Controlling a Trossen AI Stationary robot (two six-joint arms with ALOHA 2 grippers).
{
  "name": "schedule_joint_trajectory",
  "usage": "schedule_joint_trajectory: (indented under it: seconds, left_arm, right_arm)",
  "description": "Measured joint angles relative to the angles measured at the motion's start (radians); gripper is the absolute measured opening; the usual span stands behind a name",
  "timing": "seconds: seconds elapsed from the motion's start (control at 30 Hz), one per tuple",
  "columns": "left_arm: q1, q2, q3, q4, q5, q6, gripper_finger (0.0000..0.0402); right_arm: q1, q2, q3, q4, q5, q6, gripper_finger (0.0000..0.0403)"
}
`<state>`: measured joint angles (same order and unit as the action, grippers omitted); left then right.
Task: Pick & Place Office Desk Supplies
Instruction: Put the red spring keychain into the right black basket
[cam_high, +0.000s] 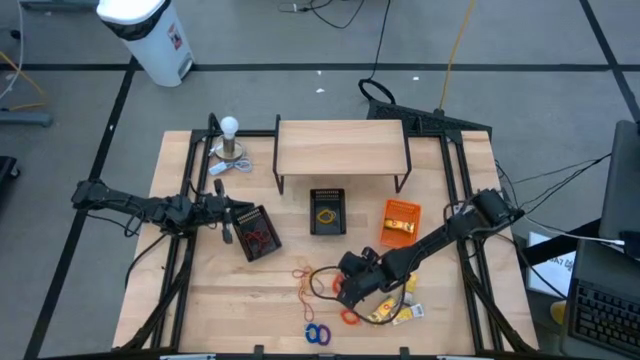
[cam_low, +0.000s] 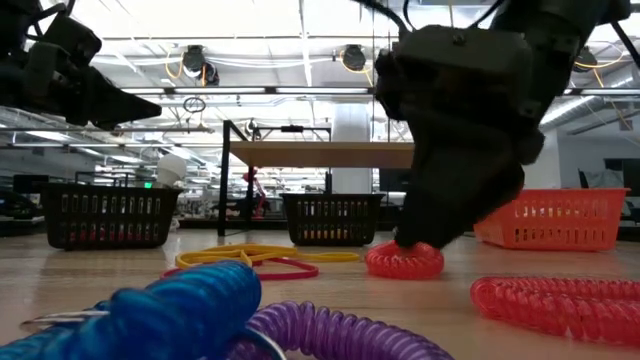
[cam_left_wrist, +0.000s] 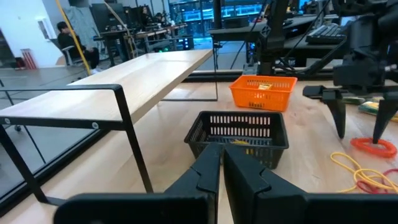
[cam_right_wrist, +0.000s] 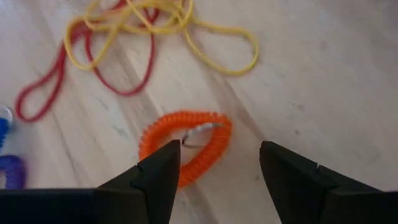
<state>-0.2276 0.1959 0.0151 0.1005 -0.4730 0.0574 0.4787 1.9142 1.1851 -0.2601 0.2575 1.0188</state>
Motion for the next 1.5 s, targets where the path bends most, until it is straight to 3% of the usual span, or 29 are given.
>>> schedule_joint_trajectory:
  seconds: [0.27,0.37,0.67,0.87,1.03,1.1,1.2,1.5]
  left_arm:
    - [0.0,0.0,0.0,0.0,0.0,-0.012,0.0024]
    - [0.0,0.0,0.0,0.0,-0.001,-0.019,0.0024]
    - [0.0,0.0,0.001,0.008,-0.001,-0.032,0.0024]
    - [0.0,0.0,0.001,0.01,-0.001,-0.037,0.0024]
    - [0.0,0.0,0.001,0.01,-0.001,-0.036,0.0024]
    - [0.0,0.0,0.001,0.019,-0.001,-0.023,0.0024]
    - [0.0,0.0,0.001,0.05,-0.001,-0.011,0.0024]
    - [0.0,0.0,0.001,0.14,0.0,0.067,0.0024]
  right_arm:
    - [0.001,0.049,0.005,0.01,0.011,-0.033,0.0207]
    - [0.001,0.06,0.006,0.005,0.008,-0.015,0.0189]
    - [0.022,-0.005,0.0,0.003,0.021,-0.103,0.0018]
    - [0.057,-0.164,0.0,0.079,0.019,-0.286,0.0032]
    - [0.111,-0.348,0.0,0.181,0.074,-0.576,0.001]
    - [0.134,-0.426,-0.024,0.176,0.147,-0.644,0.001]
    - [0.146,-0.555,-0.091,0.175,0.212,-0.739,0.0011]
    - [0.115,-0.961,-0.427,0.262,0.265,-0.914,0.001]
